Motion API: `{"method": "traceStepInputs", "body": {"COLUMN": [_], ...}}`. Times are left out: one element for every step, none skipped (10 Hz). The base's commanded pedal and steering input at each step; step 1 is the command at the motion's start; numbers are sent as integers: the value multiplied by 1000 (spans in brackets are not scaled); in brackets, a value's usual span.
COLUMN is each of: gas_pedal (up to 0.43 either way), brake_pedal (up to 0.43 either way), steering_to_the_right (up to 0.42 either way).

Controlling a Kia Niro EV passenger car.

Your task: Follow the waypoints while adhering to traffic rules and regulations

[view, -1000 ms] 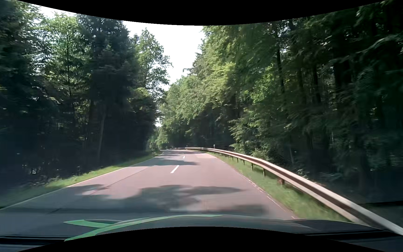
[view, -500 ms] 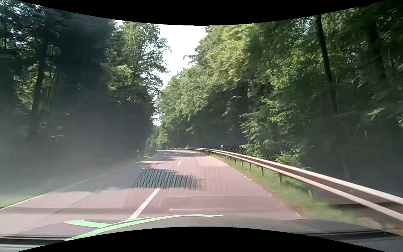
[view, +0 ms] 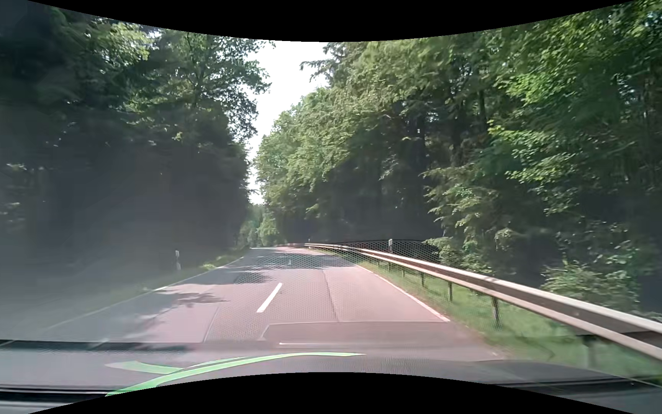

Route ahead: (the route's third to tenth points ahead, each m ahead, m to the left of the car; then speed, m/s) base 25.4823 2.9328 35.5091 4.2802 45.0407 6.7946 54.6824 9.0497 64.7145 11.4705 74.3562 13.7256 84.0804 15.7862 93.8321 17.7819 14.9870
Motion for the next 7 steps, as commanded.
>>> {"method": "traceStepInputs", "body": {"gas_pedal": [150, 150, 150, 150, 150, 150, 150], "brake_pedal": [0, 0, 0, 0, 0, 0, 0], "steering_to_the_right": [-20, -22, -24, -28, -30, -31, -31]}}
